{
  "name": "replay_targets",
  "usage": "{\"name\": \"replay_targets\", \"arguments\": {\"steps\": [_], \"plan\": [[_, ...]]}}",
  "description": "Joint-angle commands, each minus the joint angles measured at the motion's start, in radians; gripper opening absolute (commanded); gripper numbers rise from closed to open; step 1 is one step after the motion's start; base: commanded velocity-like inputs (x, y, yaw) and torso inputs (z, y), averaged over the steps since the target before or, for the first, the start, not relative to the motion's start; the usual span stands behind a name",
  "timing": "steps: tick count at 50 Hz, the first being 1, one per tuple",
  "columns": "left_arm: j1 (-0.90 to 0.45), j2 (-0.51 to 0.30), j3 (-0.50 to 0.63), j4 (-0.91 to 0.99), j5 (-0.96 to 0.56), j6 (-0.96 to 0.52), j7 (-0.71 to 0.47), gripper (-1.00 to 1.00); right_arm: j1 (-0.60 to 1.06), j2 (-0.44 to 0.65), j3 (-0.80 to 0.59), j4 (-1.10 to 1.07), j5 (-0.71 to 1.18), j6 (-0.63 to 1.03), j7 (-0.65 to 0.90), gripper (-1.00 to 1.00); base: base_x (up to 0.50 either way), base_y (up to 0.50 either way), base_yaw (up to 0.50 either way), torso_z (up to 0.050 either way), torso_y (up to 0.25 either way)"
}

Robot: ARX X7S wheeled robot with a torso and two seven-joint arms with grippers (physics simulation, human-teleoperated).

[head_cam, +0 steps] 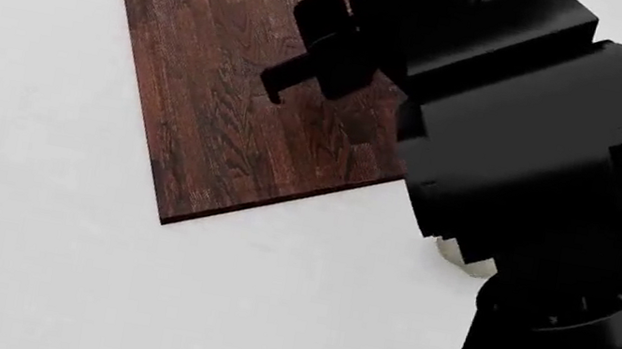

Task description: Clear the non-vegetable object off the cutting board and place the vegetables onto it.

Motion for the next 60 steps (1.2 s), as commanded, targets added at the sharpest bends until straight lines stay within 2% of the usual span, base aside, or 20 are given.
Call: {"name": "replay_targets", "arguments": {"steps": [1, 14, 17, 23, 29, 45, 60], "plan": [[-0.010, 0.003, 0.002, 0.009, -0.006, -0.011, -0.004, 1.00, 0.021, 0.059, -0.005, -0.132, 0.008, 0.103, -0.004, -1.00, 0.00, 0.00, 0.00, 0.000, 0.000], [-0.017, -0.003, 0.008, 0.015, -0.007, -0.011, -0.003, 1.00, 0.038, 0.161, 0.028, -0.287, 0.066, 0.266, 0.004, -1.00, 0.00, 0.00, 0.00, 0.000, 0.000], [-0.021, -0.004, 0.015, 0.021, -0.003, -0.010, -0.005, 1.00, 0.054, 0.216, 0.014, -0.298, 0.166, 0.267, 0.087, -1.00, 0.00, 0.00, 0.00, 0.000, 0.000], [-0.027, -0.003, 0.011, 0.028, -0.007, -0.017, -0.009, 1.00, 0.082, 0.334, 0.016, -0.312, 0.489, 0.266, 0.337, -1.00, 0.00, 0.00, 0.00, 0.000, 0.000], [-0.021, -0.003, 0.005, 0.046, -0.017, -0.028, -0.014, 1.00, 0.081, 0.420, 0.024, -0.314, 0.670, 0.262, 0.487, -1.00, 0.00, 0.00, 0.00, 0.000, 0.000], [-0.017, -0.011, -0.014, 0.041, -0.028, -0.023, -0.013, 1.00, 0.016, 0.604, 0.072, -0.340, 0.964, 0.255, 0.748, -1.00, 0.00, 0.00, 0.00, 0.000, 0.000], [-0.021, -0.016, -0.009, 0.046, -0.024, -0.016, -0.018, 1.00, -0.108, 0.740, 0.116, -0.370, 1.088, 0.189, 0.849, -1.00, 0.00, 0.00, 0.00, 0.000, 0.000]]}}
